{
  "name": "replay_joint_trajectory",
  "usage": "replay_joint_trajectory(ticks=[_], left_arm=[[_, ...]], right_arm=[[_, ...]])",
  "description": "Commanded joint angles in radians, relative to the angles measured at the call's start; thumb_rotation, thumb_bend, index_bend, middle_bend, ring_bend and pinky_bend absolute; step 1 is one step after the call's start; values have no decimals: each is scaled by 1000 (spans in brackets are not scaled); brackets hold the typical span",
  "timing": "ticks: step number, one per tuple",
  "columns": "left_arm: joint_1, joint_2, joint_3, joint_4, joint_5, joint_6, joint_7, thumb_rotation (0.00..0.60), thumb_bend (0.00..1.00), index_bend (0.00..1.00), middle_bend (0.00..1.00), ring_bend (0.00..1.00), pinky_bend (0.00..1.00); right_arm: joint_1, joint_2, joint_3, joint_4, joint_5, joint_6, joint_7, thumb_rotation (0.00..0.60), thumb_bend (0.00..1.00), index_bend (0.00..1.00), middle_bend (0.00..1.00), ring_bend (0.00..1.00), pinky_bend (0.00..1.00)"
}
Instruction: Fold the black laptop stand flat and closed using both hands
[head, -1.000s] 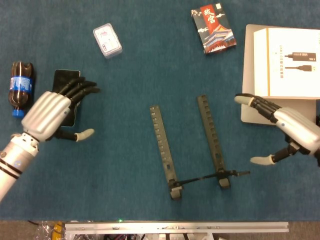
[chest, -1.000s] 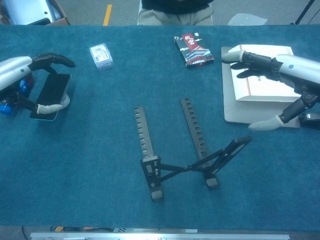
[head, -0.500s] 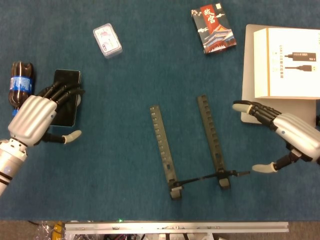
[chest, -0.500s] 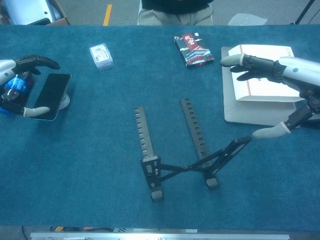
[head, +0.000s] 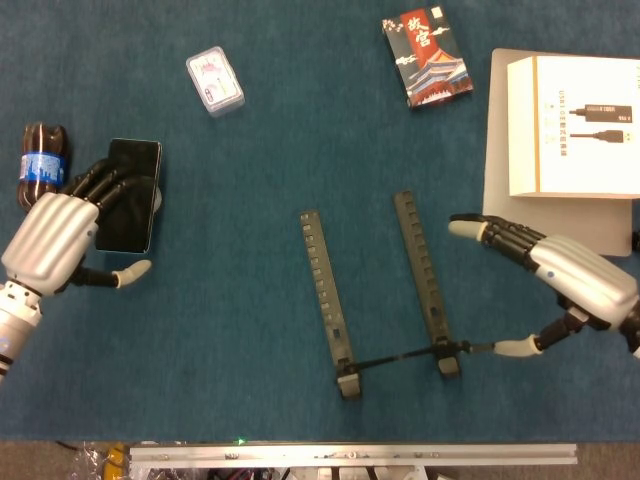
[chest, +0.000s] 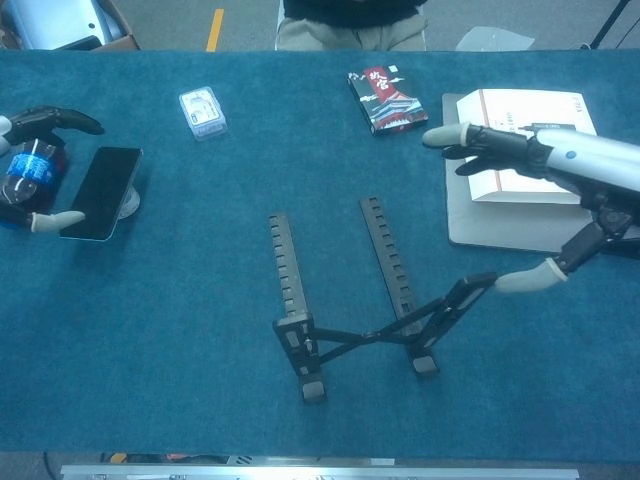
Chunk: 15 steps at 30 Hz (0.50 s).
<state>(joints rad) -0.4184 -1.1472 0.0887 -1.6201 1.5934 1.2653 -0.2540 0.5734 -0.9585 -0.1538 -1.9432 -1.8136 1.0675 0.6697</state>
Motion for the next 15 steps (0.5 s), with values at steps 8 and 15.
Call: replay_joint_trajectory(ticks=[8, 15], left_arm=[[14, 11, -2, 2, 14, 1, -20, 508, 201, 153, 124, 64, 198], [22, 10, -8, 12, 22, 4, -33, 508, 201, 152, 124, 64, 198]], right_arm=[[11, -9, 1, -16, -5, -7, -14, 600, 0, 0, 36, 0, 101], [18, -72, 28, 15, 34, -35, -98, 600, 0, 0, 36, 0, 102]])
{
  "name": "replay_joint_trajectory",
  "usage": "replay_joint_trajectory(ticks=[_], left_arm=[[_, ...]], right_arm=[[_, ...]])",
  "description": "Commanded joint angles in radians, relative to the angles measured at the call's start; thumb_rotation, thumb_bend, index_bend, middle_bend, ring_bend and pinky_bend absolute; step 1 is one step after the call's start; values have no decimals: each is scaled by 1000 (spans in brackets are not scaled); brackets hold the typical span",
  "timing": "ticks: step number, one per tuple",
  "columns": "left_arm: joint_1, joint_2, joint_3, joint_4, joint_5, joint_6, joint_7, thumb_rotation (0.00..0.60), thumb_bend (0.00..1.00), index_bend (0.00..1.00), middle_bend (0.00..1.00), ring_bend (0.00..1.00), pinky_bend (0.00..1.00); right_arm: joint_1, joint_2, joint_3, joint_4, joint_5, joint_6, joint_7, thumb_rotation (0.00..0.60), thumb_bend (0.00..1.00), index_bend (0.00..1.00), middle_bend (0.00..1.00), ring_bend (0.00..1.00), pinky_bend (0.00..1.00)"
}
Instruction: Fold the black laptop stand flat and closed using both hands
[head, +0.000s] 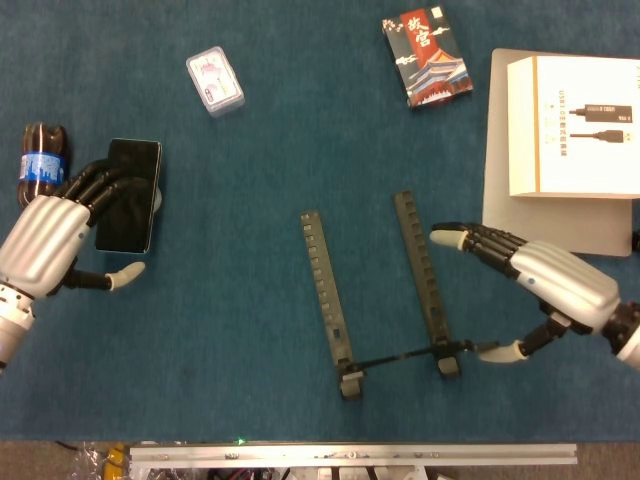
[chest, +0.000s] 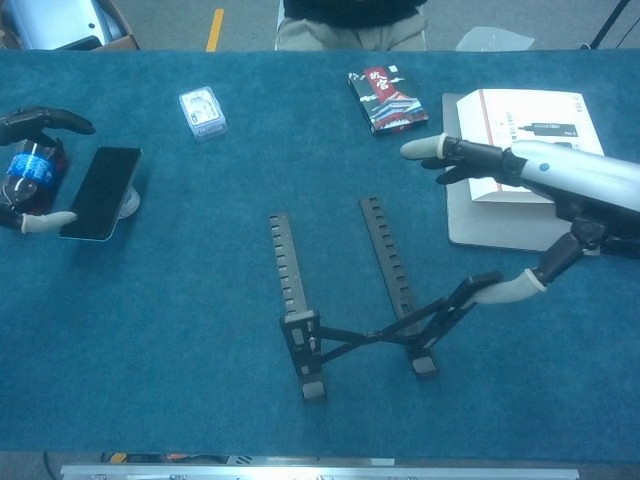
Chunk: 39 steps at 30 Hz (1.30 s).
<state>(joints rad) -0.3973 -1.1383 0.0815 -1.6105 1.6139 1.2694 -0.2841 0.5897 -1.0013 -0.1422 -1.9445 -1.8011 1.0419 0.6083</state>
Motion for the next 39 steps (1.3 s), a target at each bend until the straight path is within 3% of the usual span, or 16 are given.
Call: replay_joint_trajectory(ticks=[1, 15, 21, 25, 28, 39], left_arm=[[2, 2, -2, 4, 3, 0, -4, 508, 201, 152, 124, 64, 198], [9, 23, -23, 30, 15, 18, -42, 510, 201, 152, 124, 64, 198], [-1, 31, -28, 30, 21, 3, -33, 516, 201, 152, 124, 64, 198], [-19, 34, -30, 30, 36, -19, -18, 577, 201, 153, 124, 64, 198], [-33, 35, -28, 30, 53, -37, 8, 600, 201, 152, 124, 64, 198], [-97, 0, -1, 26, 91, -167, 149, 600, 201, 131, 101, 55, 171]], right_arm=[[2, -40, 23, 22, 31, -12, -50, 600, 0, 0, 36, 0, 102], [25, -206, 138, 142, 188, -36, -186, 600, 0, 0, 36, 0, 85], [10, -198, 141, 143, 171, 8, -221, 600, 0, 0, 36, 0, 82], [-1, -183, 137, 139, 157, 29, -262, 600, 0, 0, 36, 0, 76], [-8, -171, 129, 144, 136, 41, -329, 600, 0, 0, 36, 0, 76], [-30, -173, 118, 187, 30, 94, -644, 600, 0, 0, 36, 0, 76]])
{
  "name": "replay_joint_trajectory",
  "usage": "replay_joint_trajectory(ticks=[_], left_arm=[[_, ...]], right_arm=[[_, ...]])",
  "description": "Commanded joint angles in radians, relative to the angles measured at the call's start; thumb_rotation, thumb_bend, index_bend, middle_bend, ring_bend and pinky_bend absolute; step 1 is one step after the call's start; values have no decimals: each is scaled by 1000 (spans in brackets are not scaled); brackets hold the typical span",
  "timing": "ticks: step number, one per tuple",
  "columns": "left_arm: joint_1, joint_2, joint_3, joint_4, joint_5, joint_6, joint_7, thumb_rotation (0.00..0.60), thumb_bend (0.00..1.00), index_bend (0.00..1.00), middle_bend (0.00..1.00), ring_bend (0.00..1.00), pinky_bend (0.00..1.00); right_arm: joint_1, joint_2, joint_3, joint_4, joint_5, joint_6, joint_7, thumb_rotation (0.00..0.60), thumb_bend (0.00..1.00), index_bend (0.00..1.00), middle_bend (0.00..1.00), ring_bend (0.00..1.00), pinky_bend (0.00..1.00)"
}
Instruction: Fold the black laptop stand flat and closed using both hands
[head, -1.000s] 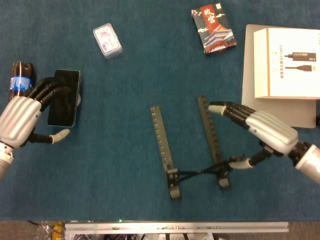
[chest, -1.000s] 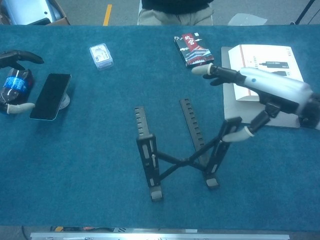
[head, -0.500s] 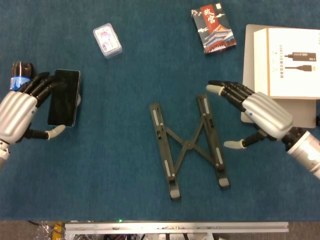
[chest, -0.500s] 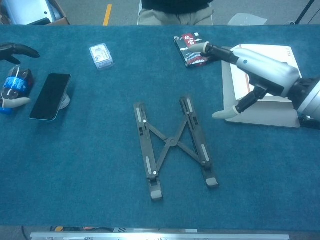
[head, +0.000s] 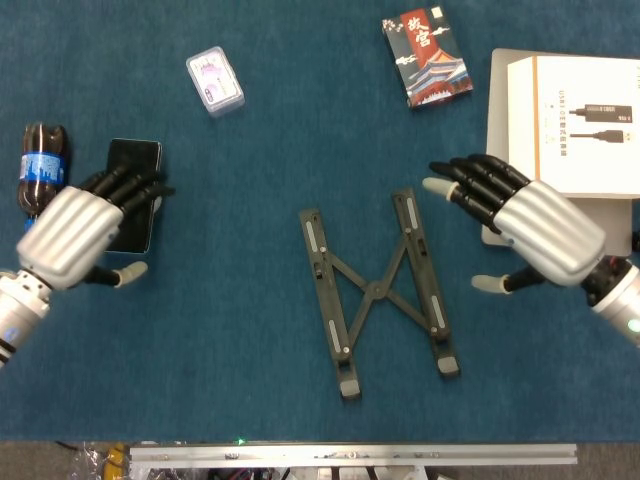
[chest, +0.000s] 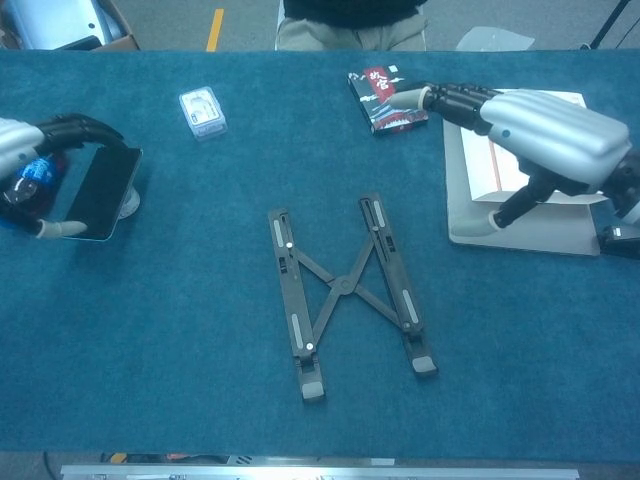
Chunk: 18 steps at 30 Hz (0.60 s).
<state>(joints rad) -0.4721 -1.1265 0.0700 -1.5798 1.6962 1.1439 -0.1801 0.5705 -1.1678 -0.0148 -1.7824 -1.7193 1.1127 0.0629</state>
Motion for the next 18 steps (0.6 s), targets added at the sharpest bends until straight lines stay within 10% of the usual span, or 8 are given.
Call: replay_joint_trajectory(ticks=[1, 18], left_arm=[[-29, -13, 13, -8, 10, -58, 62, 600, 201, 115, 84, 46, 156], [-158, -148, 6, -23, -40, -305, 237, 567, 201, 0, 0, 0, 74]], right_arm=[[-12, -9, -14, 30, -65, 24, -122, 600, 0, 0, 36, 0, 76], [-5, -97, -103, 162, -227, 9, -243, 600, 0, 0, 0, 0, 31]])
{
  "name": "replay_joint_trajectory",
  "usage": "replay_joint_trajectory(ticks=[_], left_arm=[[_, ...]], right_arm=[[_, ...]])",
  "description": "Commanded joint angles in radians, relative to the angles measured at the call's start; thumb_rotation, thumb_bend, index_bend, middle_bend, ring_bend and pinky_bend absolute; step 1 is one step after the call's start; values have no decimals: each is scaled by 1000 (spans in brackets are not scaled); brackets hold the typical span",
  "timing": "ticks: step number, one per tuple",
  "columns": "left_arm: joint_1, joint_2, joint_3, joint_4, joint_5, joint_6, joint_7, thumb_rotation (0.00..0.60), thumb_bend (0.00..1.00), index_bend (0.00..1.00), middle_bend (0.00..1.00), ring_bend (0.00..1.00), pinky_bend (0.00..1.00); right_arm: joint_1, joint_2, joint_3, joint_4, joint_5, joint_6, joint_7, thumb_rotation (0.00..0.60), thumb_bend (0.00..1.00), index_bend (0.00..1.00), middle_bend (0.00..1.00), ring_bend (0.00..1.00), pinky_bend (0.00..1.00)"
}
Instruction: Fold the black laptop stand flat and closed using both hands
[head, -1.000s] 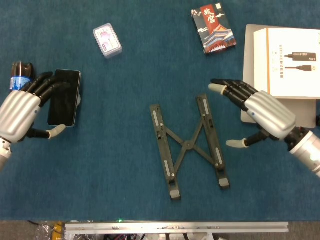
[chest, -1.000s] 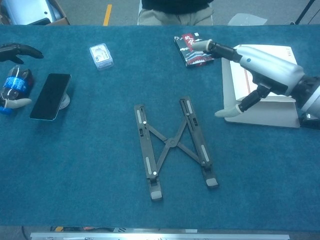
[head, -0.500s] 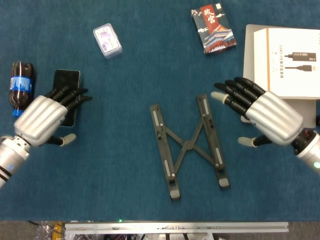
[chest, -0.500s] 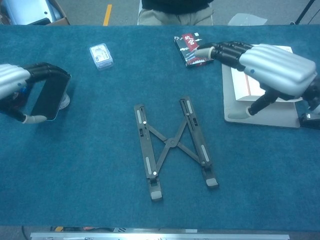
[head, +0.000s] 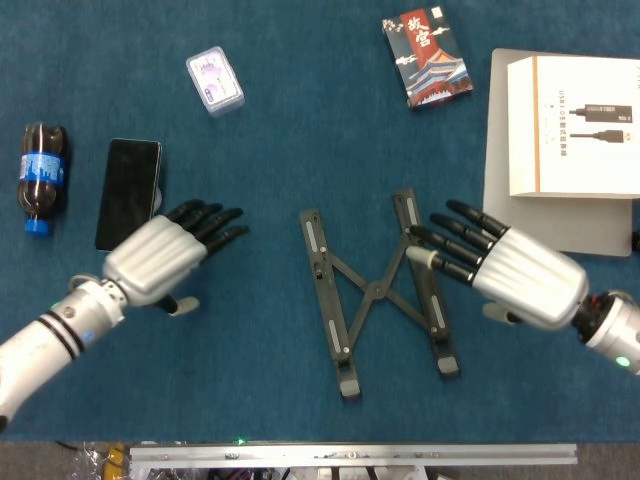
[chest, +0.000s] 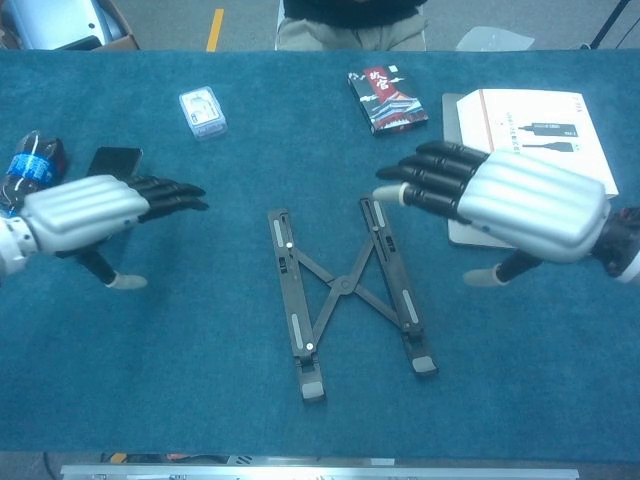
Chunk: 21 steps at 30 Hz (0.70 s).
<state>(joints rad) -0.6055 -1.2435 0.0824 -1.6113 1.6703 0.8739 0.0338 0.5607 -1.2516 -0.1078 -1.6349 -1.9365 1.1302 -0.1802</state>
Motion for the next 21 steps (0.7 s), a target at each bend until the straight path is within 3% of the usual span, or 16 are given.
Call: replay_joint_trajectory(ticks=[1, 13, 21], left_arm=[[-32, -41, -9, 11, -19, -45, 28, 568, 201, 0, 0, 0, 74], [-96, -161, -48, 67, -110, -132, 31, 564, 201, 0, 0, 0, 74], [-114, -228, -70, 117, -172, -145, 24, 509, 201, 0, 0, 0, 74]], right_arm=[[7, -19, -13, 21, -14, -10, 3, 600, 0, 0, 0, 0, 25], [19, -107, -33, 174, -70, 31, 23, 600, 0, 0, 0, 0, 0], [30, -165, -39, 255, -85, 55, 46, 600, 0, 0, 0, 0, 0]])
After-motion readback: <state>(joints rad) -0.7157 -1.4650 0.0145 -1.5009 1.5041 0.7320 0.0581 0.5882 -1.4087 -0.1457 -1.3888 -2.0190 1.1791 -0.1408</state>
